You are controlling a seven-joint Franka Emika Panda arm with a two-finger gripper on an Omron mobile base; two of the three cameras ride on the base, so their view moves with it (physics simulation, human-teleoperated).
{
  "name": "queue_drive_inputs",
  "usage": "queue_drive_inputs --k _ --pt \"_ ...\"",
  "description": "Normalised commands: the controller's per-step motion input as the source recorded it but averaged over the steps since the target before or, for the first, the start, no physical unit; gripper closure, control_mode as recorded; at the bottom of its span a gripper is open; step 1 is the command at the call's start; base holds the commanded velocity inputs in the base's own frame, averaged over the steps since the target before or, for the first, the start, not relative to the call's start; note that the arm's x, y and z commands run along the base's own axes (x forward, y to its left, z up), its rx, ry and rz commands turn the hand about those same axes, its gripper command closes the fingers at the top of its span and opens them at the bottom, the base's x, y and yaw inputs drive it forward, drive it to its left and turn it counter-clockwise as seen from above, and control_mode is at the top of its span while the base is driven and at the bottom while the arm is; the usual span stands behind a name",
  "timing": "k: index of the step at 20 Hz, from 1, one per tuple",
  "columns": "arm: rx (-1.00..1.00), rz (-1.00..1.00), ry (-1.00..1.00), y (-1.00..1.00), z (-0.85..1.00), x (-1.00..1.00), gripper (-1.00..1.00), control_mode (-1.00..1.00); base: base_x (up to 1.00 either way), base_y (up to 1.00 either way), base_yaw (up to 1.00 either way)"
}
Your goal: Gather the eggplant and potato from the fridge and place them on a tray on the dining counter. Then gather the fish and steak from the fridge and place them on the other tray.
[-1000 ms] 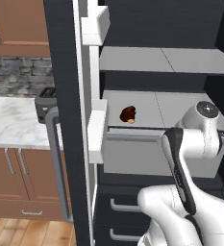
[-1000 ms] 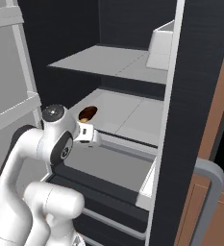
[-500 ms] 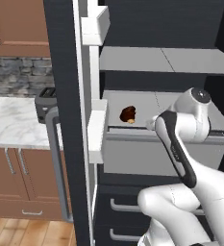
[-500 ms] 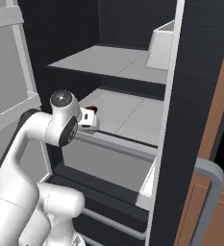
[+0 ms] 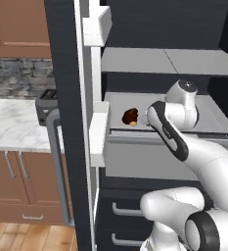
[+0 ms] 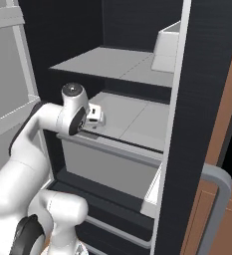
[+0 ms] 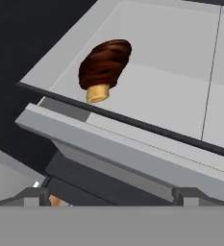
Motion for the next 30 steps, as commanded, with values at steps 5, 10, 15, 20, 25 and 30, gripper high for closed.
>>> queue_drive_inputs --k 5,10,15,20,25,30 --pt "0.0 0.02 -0.01 0.41 -0.29 0.04 -1.0 -1.0 0.0 0.0 0.0" --pt "0.0 0.09 -0.07 0.33 -0.22 0.1 -1.0 -1.0 0.0 0.0 0.0" --pt "0.0 0.12 -0.04 0.12 -0.05 0.32 -1.0 -1.0 0.0 0.0 0.0" --pt "0.0 0.01 0.0 0.0 -0.01 0.53 -1.0 -1.0 0.0 0.0 0.0" --pt "0.0 0.0 0.0 0.0 -0.07 0.54 -1.0 -1.0 0.0 0.0 0.0" --pt "0.0 0.0 0.02 0.0 -0.19 0.35 -1.0 -1.0 0.0 0.0 0.0"
